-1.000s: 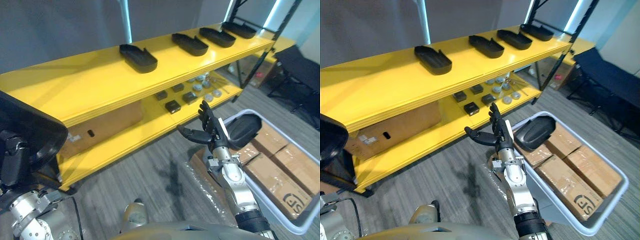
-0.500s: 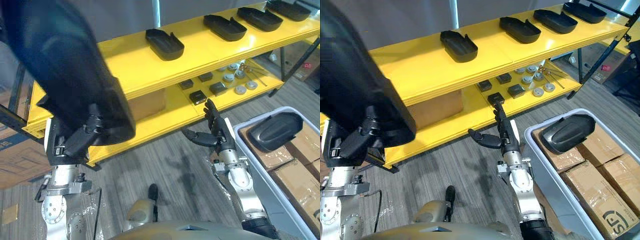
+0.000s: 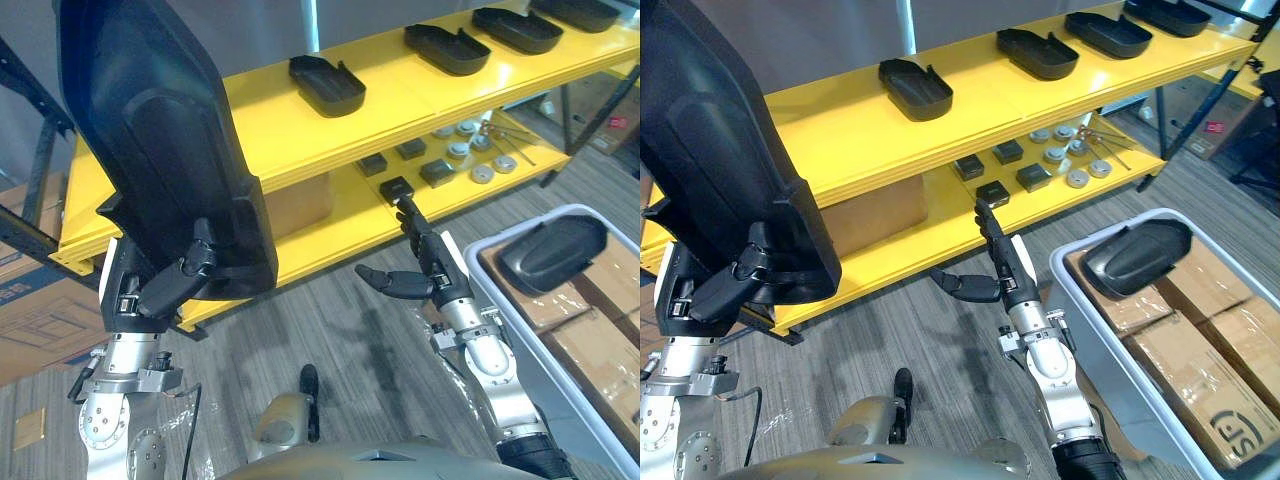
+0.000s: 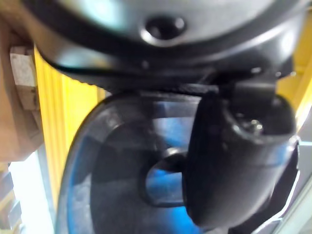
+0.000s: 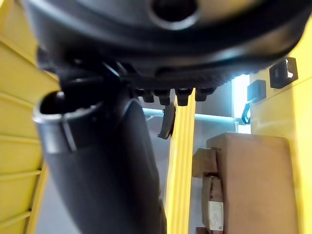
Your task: Walk over and take three plastic housings, then place them on the shelf
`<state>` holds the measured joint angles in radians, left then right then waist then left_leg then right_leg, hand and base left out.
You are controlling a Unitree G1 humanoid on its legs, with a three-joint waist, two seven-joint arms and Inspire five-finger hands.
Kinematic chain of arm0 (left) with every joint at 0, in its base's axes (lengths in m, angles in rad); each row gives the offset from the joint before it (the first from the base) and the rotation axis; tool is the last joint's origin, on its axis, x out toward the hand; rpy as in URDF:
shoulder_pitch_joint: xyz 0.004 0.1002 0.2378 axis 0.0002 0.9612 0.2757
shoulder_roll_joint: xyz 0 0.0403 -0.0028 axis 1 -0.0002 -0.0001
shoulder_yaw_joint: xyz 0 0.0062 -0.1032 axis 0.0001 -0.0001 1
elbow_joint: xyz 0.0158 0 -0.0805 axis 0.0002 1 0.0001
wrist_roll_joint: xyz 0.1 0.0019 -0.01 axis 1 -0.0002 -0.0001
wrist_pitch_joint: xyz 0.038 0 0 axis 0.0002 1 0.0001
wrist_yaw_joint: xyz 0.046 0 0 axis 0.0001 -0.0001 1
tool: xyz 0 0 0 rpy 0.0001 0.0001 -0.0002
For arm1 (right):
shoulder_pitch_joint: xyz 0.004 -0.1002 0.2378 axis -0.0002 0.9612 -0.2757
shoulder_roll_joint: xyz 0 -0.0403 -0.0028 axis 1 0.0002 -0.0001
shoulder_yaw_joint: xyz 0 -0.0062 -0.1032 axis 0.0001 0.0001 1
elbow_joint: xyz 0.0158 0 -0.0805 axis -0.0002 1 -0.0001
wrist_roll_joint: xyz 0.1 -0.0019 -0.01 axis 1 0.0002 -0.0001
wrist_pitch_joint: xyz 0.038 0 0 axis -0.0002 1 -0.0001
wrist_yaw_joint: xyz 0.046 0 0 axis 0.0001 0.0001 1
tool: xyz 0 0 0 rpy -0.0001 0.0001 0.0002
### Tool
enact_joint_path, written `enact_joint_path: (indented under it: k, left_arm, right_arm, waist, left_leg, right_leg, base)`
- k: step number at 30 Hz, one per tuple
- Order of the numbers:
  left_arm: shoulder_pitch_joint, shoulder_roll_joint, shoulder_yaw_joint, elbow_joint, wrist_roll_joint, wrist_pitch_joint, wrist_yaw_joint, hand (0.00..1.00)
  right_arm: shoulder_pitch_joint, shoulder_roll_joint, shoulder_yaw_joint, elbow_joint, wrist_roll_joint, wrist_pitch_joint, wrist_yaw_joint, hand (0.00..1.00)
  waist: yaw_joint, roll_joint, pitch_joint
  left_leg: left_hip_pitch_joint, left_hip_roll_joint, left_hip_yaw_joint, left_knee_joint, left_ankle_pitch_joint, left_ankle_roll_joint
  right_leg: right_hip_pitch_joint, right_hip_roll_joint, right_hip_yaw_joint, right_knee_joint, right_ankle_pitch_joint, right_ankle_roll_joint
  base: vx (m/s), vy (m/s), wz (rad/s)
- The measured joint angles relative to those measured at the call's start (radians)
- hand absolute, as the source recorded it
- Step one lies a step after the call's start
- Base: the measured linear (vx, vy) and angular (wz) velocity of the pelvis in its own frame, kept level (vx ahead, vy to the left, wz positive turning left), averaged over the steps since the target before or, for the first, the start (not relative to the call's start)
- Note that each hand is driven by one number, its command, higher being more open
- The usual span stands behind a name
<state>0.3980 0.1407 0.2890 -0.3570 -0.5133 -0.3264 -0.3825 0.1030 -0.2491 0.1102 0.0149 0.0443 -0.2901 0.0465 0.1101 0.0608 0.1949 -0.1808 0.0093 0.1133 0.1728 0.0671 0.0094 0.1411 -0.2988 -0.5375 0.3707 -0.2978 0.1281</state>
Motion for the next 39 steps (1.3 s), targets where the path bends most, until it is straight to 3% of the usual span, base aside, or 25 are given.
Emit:
enact_joint_path:
  k: [4,8,9,10,11,12,13,15,16,19,20,21,22,23,24,25,27,28,29,30,31,32,33,36,39]
  left_arm:
    - [-0.001,-0.001,0.002,-0.002,0.004,0.000,-0.003,0.00]
    - [-0.006,-0.007,0.027,-0.002,0.008,-0.001,0.031,0.00]
    - [-0.001,-0.011,0.035,-0.002,0.008,0.000,0.046,0.00]
    - [0.006,-0.019,0.040,-0.002,0.008,0.000,0.062,0.00]
    - [0.002,-0.022,0.041,-0.004,0.006,0.000,0.083,0.00]
    - [-0.006,-0.025,0.041,-0.006,0.003,0.000,0.097,0.00]
    - [-0.040,-0.021,0.041,-0.011,-0.005,0.000,0.124,0.00]
    - [-0.106,-0.010,0.030,0.000,-0.005,0.001,0.154,0.00]
    - [-0.131,0.000,0.015,0.007,-0.003,0.002,0.175,0.00]
    - [-0.131,0.019,0.008,0.007,-0.009,0.002,0.184,0.00]
    - [-0.129,0.040,0.013,0.006,-0.030,0.002,0.186,0.00]
    - [-0.124,0.025,0.009,0.011,-0.038,0.003,0.187,0.00]
    - [-0.116,0.017,0.003,0.010,-0.041,0.003,0.183,0.00]
    - [-0.101,0.002,-0.005,0.011,-0.046,0.004,0.178,0.00]
    - [-0.079,-0.012,-0.016,0.012,-0.045,0.007,0.179,0.00]
    - [-0.068,-0.020,-0.025,0.012,-0.044,0.007,0.179,0.00]
    - [-0.049,-0.040,-0.057,0.012,-0.049,0.010,0.176,0.00]
    - [-0.049,-0.047,-0.068,0.013,-0.056,0.010,0.173,0.00]
    - [-0.057,-0.058,-0.112,0.017,-0.066,0.010,0.167,0.00]
    - [-0.064,-0.059,-0.137,0.022,-0.065,0.010,0.166,0.00]
    - [-0.079,-0.059,-0.177,0.030,-0.063,0.017,0.160,0.00]
    - [-0.093,-0.058,-0.220,0.035,-0.051,0.024,0.152,0.00]
    - [-0.115,-0.050,-0.239,0.042,-0.022,0.034,0.145,0.00]
    - [-0.120,-0.005,-0.230,0.038,-0.016,0.059,0.131,0.00]
    - [-0.118,0.026,-0.201,0.037,-0.018,0.094,0.103,0.00]
  right_arm:
    - [-0.001,0.036,-0.004,-0.004,0.000,0.000,-0.047,1.00]
    - [-0.011,0.092,-0.023,-0.039,0.002,0.000,-0.081,1.00]
    - [-0.020,0.104,-0.023,-0.039,0.002,-0.001,-0.085,1.00]
    - [-0.029,0.108,-0.024,-0.039,0.001,-0.001,-0.085,1.00]
    - [-0.037,0.105,-0.027,-0.031,0.001,-0.017,-0.084,1.00]
    - [-0.045,0.098,-0.030,-0.031,0.001,-0.025,-0.082,1.00]
    - [-0.077,0.080,-0.044,-0.031,0.001,-0.044,-0.073,1.00]
    - [-0.104,0.063,-0.078,-0.038,0.002,-0.072,-0.083,1.00]
    - [-0.110,0.036,-0.095,-0.055,0.001,-0.073,-0.098,1.00]
    - [-0.118,-0.010,-0.110,-0.071,-0.006,-0.077,-0.111,1.00]
    - [-0.133,-0.029,-0.111,-0.072,-0.010,-0.093,-0.123,1.00]
    - [-0.160,-0.053,-0.121,-0.073,-0.010,-0.099,-0.128,1.00]
    - [-0.170,-0.065,-0.127,-0.074,-0.009,-0.101,-0.137,1.00]
    - [-0.187,-0.074,-0.140,-0.073,-0.006,-0.099,-0.142,1.00]
    - [-0.191,-0.069,-0.140,-0.073,0.002,-0.098,-0.143,1.00]
    - [-0.191,-0.070,-0.141,-0.073,0.003,-0.098,-0.143,1.00]
    - [-0.204,-0.070,-0.143,-0.079,0.014,-0.098,-0.123,1.00]
    - [-0.204,-0.070,-0.147,-0.086,0.015,-0.098,-0.119,1.00]
    - [-0.194,-0.066,-0.176,-0.120,0.014,-0.101,-0.118,1.00]
    - [-0.189,-0.063,-0.194,-0.132,0.013,-0.104,-0.119,1.00]
    - [-0.179,-0.058,-0.227,-0.143,0.013,-0.110,-0.123,1.00]
    - [-0.165,-0.052,-0.263,-0.147,0.011,-0.112,-0.139,1.00]
    - [-0.147,-0.032,-0.286,-0.148,0.013,-0.111,-0.149,1.00]
    - [-0.123,-0.011,-0.289,-0.150,0.011,-0.112,-0.164,1.00]
    - [-0.084,0.011,-0.290,-0.188,0.021,-0.111,-0.177,1.00]
  waist:
    - [0.010,-0.026,-0.006]
    - [0.028,-0.069,-0.013]
    - [0.030,-0.075,-0.010]
    - [0.026,-0.072,-0.007]
    - [0.017,-0.043,0.000]
    - [0.011,-0.039,-0.002]
    - [-0.002,-0.022,0.000]
    - [-0.020,-0.020,0.001]
    - [-0.038,-0.020,0.000]
    - [-0.037,-0.031,-0.003]
    - [-0.026,-0.065,-0.019]
    - [-0.036,-0.043,-0.018]
    - [-0.034,-0.027,-0.020]
    - [-0.024,0.005,-0.012]
    - [-0.025,0.016,-0.005]
    - [-0.028,0.020,-0.004]
    - [-0.022,0.028,-0.003]
    - [-0.022,0.025,-0.003]
    - [-0.037,0.024,-0.005]
    - [-0.045,0.031,-0.008]
    - [-0.066,0.043,-0.015]
    - [-0.088,0.058,-0.023]
    - [-0.093,0.041,-0.017]
    - [-0.105,-0.012,-0.006]
    - [-0.111,-0.023,-0.008]
  left_leg:
    - [-0.007,-0.030,0.005,0.063,-0.068,-0.001]
    - [0.010,-0.037,-0.009,0.043,-0.079,0.008]
    - [0.042,-0.037,-0.014,0.013,-0.077,0.011]
    - [0.085,-0.039,-0.025,-0.023,-0.071,0.020]
    - [0.125,-0.030,-0.051,-0.055,-0.070,0.026]
    - [0.134,-0.021,-0.063,-0.064,-0.071,0.028]
    - [0.132,-0.002,-0.099,-0.069,-0.070,0.027]
    - [0.109,0.001,-0.154,-0.064,-0.070,0.027]
    - [0.103,0.001,-0.179,-0.057,-0.071,0.025]
    - [0.118,0.000,-0.187,-0.059,-0.084,0.005]
    - [0.116,-0.006,-0.161,-0.062,-0.093,-0.008]
    - [0.095,0.028,-0.109,-0.009,-0.101,-0.017]
    - [0.072,0.063,-0.071,0.037,-0.117,-0.018]
    - [0.056,0.112,-0.033,0.114,-0.131,-0.047]
    - [0.030,0.138,-0.003,0.222,-0.125,-0.042]
    - [0.013,0.153,0.018,0.279,-0.129,-0.031]
    - [-0.023,0.235,0.133,0.394,-0.120,-0.028]
    - [-0.021,0.254,0.189,0.397,-0.130,-0.020]
    - [-0.020,0.291,0.306,0.351,-0.150,-0.018]
    - [-0.020,0.294,0.328,0.303,-0.147,-0.022]
    - [-0.012,0.291,0.344,0.200,-0.095,-0.038]
    - [0.022,0.274,0.329,0.073,0.014,-0.050]
    - [0.064,0.216,0.326,0.022,0.027,-0.039]
    - [0.147,0.133,0.359,-0.073,0.023,-0.036]
    - [0.205,0.096,0.393,-0.137,0.021,-0.030]
  right_leg:
    - [0.057,-0.029,-0.046,0.002,-0.010,0.003]
    - [-0.099,-0.094,0.119,0.319,0.099,0.124]
    - [-0.127,-0.115,0.129,0.389,0.157,0.111]
    - [-0.167,-0.149,0.127,0.487,0.253,0.067]
    - [-0.218,-0.168,0.123,0.545,0.169,-0.002]
    - [-0.238,-0.158,0.123,0.525,0.118,-0.043]
    - [-0.293,-0.108,0.146,0.398,0.084,-0.096]
    - [-0.345,-0.050,0.250,0.218,0.095,-0.086]
    - [-0.339,-0.031,0.293,0.111,0.122,-0.043]
    - [-0.260,-0.018,0.258,-0.003,0.124,-0.031]
    - [-0.208,0.008,0.229,-0.089,0.117,-0.044]
    - [-0.187,0.016,0.205,-0.109,0.145,-0.018]
    - [-0.176,0.025,0.182,-0.106,0.156,-0.028]
    - [-0.132,0.044,0.145,-0.101,0.172,-0.025]
    - [-0.077,0.061,0.111,-0.116,0.175,-0.026]
    - [-0.043,0.074,0.089,-0.137,0.172,-0.027]
    - [0.066,0.114,0.017,-0.233,0.187,-0.022]
    - [0.086,0.116,0.001,-0.253,0.198,-0.018]
    - [0.101,0.116,-0.027,-0.270,0.206,-0.012]
    - [0.101,0.112,-0.037,-0.271,0.207,-0.010]
    - [0.101,0.106,-0.049,-0.268,0.208,-0.009]
    - [0.107,0.095,-0.057,-0.261,0.206,0.005]
    - [0.109,0.049,-0.054,-0.243,0.215,0.028]
    - [0.114,-0.017,-0.028,-0.236,0.231,0.054]
    - [0.118,-0.045,-0.015,-0.236,0.268,0.063]
  base:
    - [0.12,0.065,0.35]
    - [0.11,0.044,0.17]
    - [0.17,0.006,-0.07]
    - [0.16,0.003,0.02]
    - [0.12,0.010,0.12]
    - [0.13,0.018,0.40]
    - [0.09,0.005,0.47]
    - [0.10,-0.070,0.98]
    - [0.11,-0.140,1.22]
    - [0.13,-0.241,0.88]
    - [0.19,-0.358,1.10]
    - [0.19,-0.339,1.14]
    - [0.19,-0.268,1.08]
    - [0.16,-0.207,0.87]
    - [0.17,-0.264,0.81]
    - [0.14,-0.221,0.77]
    - [0.20,-0.192,0.58]
    - [0.33,-0.146,0.61]
    - [0.29,-0.061,0.55]
    - [0.24,-0.002,0.74]
    - [0.19,0.088,0.68]
    - [0.23,0.157,0.53]
    - [0.21,0.164,0.17]
    - [0.15,0.154,-0.26]
    - [0.14,0.150,-0.24]
